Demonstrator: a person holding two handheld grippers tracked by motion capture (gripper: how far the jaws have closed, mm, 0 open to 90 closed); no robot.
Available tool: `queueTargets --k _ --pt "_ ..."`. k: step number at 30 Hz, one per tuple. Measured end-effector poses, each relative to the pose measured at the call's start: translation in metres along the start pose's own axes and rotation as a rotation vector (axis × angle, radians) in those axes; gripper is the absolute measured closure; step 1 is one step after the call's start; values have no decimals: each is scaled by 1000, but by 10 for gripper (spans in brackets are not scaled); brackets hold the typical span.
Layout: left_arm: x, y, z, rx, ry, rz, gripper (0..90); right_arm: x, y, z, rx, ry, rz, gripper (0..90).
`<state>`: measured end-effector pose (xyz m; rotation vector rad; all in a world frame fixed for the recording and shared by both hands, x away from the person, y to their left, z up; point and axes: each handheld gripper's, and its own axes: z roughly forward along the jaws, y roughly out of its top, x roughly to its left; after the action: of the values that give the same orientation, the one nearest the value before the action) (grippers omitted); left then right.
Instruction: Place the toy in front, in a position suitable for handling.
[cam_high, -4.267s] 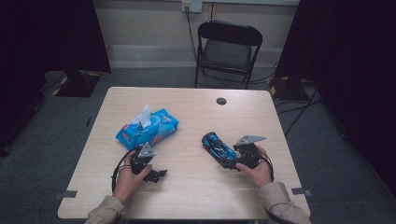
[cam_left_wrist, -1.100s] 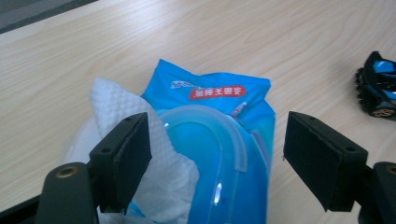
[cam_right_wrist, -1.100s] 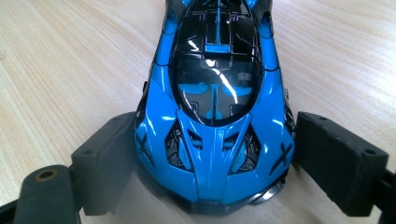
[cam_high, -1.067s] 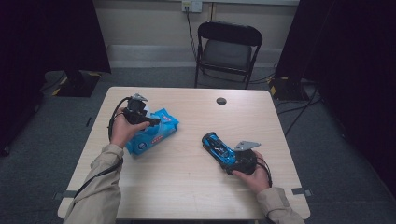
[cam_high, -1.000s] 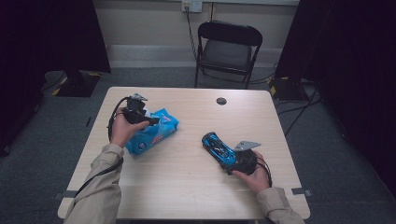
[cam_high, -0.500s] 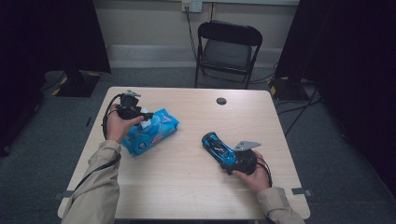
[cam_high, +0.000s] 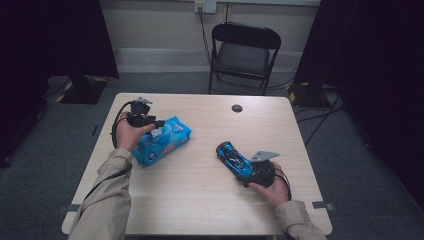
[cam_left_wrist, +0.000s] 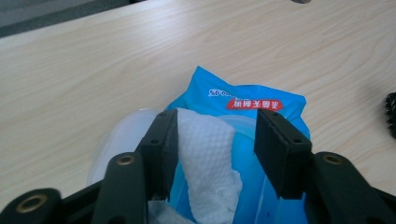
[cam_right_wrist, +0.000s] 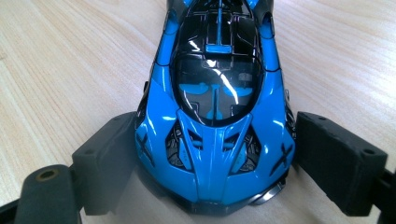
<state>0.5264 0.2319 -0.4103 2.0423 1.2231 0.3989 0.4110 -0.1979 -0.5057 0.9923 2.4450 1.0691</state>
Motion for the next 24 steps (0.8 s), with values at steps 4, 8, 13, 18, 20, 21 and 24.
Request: queueTargets --k 4,8,13,18,20,21,24 --pt "0 -1 2 14 -3 -14 557 0 0 0 0 0 0 148" --pt "1 -3 3 31 -7 -30 609 0 0 0 0 1 -1 148" --pt "5 -4 2 52 -36 -58 704 0 0 0 1 3 -2 148" --pt "4 -3 -1 95 -40 -77 831 0 0 0 0 3 -2 148" --pt "4 -2 -3 97 -28 -84 865 0 0 0 1 3 -2 148" --pt "3 -1 -3 106 -26 -86 879 0 0 0 1 3 -2 148" --pt "2 0 -5 107 -18 -85 887 0 0 0 0 3 -2 148"
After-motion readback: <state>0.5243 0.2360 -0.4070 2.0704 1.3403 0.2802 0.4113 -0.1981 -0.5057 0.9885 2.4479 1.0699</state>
